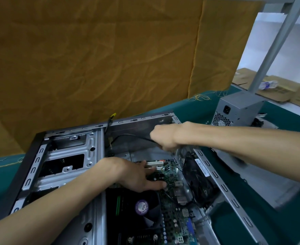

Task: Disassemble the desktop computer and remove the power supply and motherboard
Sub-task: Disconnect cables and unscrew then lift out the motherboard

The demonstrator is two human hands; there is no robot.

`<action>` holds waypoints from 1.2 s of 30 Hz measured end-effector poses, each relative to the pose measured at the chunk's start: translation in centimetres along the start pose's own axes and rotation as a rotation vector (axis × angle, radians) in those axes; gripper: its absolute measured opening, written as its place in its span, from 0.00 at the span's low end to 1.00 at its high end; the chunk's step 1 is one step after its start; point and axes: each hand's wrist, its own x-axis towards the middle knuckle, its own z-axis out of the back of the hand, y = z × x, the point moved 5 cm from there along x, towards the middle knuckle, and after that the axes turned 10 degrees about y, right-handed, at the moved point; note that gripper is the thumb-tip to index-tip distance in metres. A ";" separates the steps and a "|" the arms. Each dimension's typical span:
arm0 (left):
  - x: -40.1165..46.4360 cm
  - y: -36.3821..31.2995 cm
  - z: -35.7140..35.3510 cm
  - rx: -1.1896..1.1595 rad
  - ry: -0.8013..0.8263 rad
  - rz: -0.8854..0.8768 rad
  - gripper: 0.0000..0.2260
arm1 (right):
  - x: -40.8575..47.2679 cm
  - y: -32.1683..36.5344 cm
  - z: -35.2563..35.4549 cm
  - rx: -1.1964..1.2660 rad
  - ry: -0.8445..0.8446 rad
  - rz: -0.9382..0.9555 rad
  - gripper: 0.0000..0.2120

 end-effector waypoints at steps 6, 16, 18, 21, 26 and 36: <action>-0.5 -0.3 -0.1 -0.037 -0.059 -0.054 0.41 | -0.4 1.8 2.3 0.154 -0.137 -0.002 0.11; -1.4 -0.3 0.5 -0.120 -0.093 -0.175 0.48 | -3.9 0.7 0.5 0.734 -0.473 -0.028 0.24; -1.6 -0.7 0.5 -0.123 -0.118 -0.188 0.45 | -5.3 0.4 0.7 0.694 -0.598 0.008 0.15; -2.0 -1.0 0.5 -0.119 -0.133 -0.179 0.42 | -6.2 0.0 0.5 0.623 -0.490 0.043 0.09; -3.3 -0.6 0.7 -0.004 -0.092 -0.187 0.28 | -5.9 2.7 -2.2 0.411 0.075 0.135 0.13; -4.8 -0.8 -0.2 0.018 0.020 -0.233 0.19 | -5.7 5.9 -3.6 0.429 0.322 0.092 0.25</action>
